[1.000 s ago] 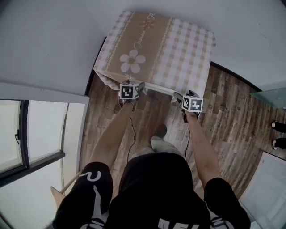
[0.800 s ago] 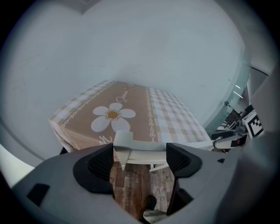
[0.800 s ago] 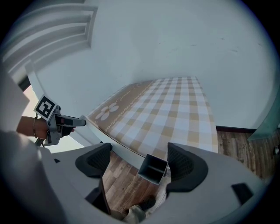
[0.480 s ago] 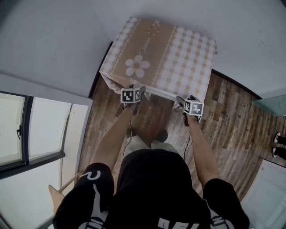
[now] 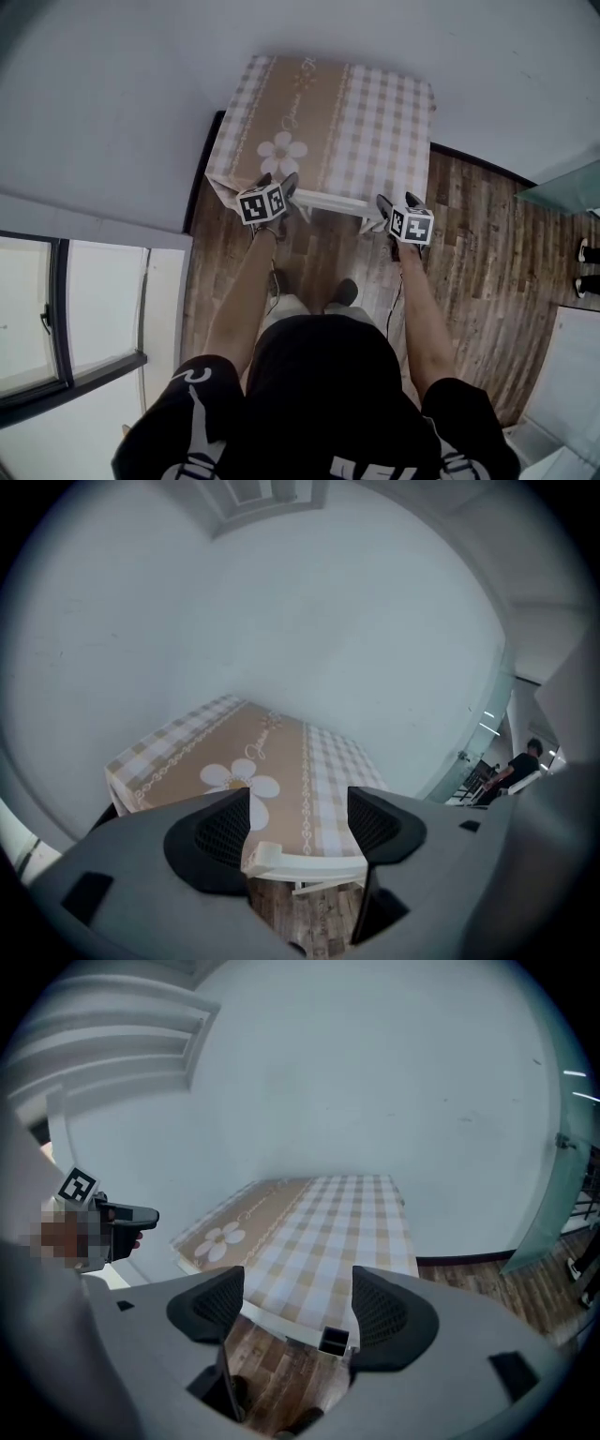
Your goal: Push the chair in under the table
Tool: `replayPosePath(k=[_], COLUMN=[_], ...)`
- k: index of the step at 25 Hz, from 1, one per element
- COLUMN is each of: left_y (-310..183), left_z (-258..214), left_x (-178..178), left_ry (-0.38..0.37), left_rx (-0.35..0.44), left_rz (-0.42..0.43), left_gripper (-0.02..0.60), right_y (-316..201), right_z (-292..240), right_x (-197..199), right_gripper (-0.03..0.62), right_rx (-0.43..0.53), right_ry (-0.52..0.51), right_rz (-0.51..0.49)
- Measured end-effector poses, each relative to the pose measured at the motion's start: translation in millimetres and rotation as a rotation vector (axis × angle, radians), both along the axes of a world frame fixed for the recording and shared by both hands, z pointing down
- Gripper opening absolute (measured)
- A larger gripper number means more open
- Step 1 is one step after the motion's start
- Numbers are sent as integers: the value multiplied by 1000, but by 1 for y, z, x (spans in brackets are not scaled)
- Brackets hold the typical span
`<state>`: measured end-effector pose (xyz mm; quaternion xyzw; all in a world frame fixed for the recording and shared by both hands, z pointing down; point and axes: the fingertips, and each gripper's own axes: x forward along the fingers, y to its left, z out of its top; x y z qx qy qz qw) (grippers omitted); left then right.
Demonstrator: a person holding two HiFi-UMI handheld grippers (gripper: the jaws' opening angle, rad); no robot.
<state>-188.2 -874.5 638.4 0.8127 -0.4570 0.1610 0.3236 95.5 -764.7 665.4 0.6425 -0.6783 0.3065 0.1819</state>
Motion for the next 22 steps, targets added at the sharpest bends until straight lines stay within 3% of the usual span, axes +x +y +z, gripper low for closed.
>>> replayPosePath(k=[5, 11, 17, 22], left_y=[-12, -23, -43, -61], left_z=[-49, -96, -140, -176], left_x=[-2, -2, -12, -30], left_ry=[41, 15, 16, 26], left_rx=[76, 175, 260, 321], left_rz=[52, 172, 338, 376], left_gripper=[331, 329, 250, 197], right_y=[-16, -31, -49, -61], right_z=[-57, -116, -157, -187], right_x=[-3, -13, -37, -41], right_gripper=[365, 342, 319, 279], right_rx=[100, 214, 262, 289], right_ry=[38, 67, 119, 151], right_rz=[33, 74, 9, -40])
